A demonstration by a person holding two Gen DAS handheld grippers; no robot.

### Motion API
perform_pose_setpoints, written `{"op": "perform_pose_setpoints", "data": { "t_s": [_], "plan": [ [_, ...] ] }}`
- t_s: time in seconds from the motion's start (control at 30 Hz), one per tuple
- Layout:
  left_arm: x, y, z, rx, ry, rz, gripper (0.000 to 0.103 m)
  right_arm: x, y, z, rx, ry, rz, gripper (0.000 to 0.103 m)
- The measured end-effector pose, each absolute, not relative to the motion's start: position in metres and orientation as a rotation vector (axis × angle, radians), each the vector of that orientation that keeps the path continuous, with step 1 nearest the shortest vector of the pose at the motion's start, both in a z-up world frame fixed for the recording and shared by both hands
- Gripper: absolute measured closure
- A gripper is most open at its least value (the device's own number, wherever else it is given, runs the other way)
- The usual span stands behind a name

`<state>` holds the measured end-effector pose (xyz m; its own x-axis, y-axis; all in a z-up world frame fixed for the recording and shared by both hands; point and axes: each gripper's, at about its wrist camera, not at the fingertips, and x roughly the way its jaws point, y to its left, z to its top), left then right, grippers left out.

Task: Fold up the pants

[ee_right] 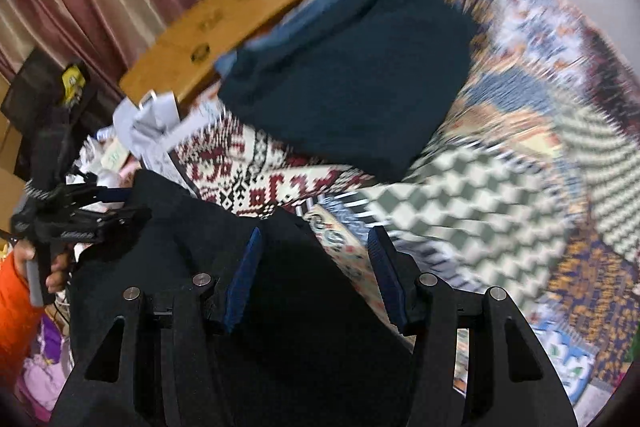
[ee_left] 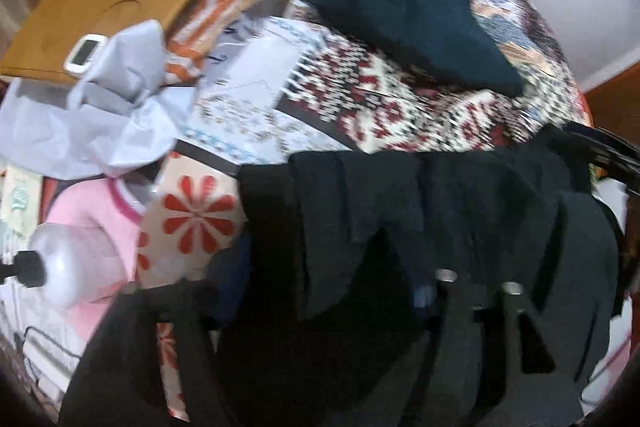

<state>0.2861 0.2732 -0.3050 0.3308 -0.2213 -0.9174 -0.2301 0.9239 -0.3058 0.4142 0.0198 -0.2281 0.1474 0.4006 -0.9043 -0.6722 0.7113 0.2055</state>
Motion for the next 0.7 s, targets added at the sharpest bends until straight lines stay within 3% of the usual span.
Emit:
{"op": "perform_pose_setpoints", "data": {
  "t_s": [0.2,0.3,0.47,0.7],
  "plan": [
    [0.282,0.252,-0.292,-0.181,1.188,0.024,0.071,0.398,0.037,-0.237,-0.389,1.135,0.818,0.089],
    [0.279,0.245,-0.291,-0.032,1.172,0.070,0.073,0.397,0.039,-0.237,-0.429,1.096,0.786,0.093],
    [0.281,0.255,-0.298,-0.050,1.182,0.105,0.072,0.402,0.043,-0.243,-0.421,1.099,0.733,0.093],
    [0.262,0.265,-0.272,-0.147,1.170,0.126,0.072,0.372,0.027,-0.199,-0.434,1.023,0.707,0.081]
  ]
}}
